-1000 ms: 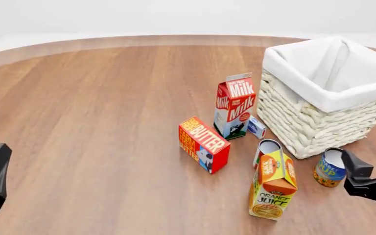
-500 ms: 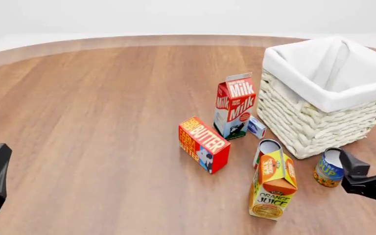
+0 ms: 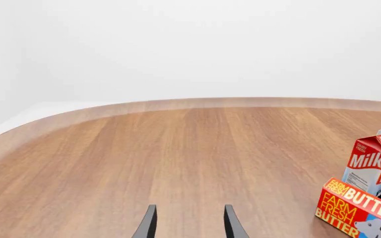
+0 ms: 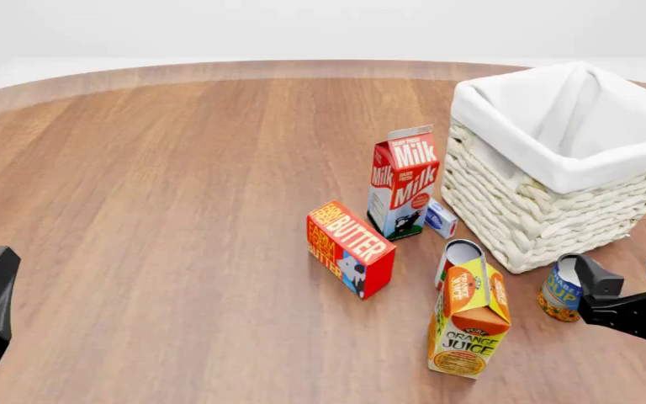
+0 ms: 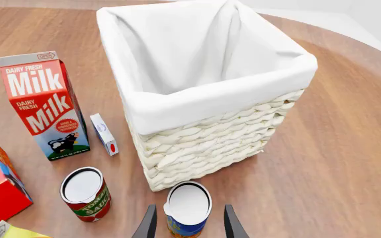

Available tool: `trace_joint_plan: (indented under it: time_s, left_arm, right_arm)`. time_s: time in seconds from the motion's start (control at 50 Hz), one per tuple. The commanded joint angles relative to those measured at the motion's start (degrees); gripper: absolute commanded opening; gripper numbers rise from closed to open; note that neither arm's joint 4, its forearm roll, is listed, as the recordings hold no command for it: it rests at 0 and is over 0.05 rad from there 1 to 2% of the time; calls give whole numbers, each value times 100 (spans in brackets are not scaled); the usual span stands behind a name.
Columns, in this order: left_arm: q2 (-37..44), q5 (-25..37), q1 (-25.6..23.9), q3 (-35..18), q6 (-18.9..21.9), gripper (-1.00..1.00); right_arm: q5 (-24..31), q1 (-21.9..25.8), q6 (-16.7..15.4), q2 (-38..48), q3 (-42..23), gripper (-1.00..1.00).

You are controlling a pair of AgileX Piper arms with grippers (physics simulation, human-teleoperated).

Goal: Pick up the alphabet soup, and put it in the basket.

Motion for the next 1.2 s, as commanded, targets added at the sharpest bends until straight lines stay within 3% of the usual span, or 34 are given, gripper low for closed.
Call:
trace_joint_plan:
  time_s: [0.02, 0.18, 0.2, 0.24, 0.8, 1.06, 1.2]
  left_arm:
    - [0, 0, 0, 0, 0, 100]
    - [0, 0, 0, 0, 0, 100]
    - [0, 0, 0, 0, 0, 100]
    - [0, 0, 0, 0, 0, 100]
    - [0, 0, 0, 0, 0, 100]
    - [0, 0, 0, 0, 0, 100]
    - [0, 0, 0, 0, 0, 100]
  right_arm:
    - [-320, 3, 15, 368, 0, 100]
    - [-679, 13, 20, 803, 0, 100]
    - [-1477, -11, -9, 1735, 0, 100]
    - [-1821, -14, -11, 2084, 0, 100]
    - [-2941, -44, -30, 3354, 0, 100]
    - [-4022, -44, -47, 4524, 0, 100]
    - [-4210, -40, -32, 4740, 0, 100]
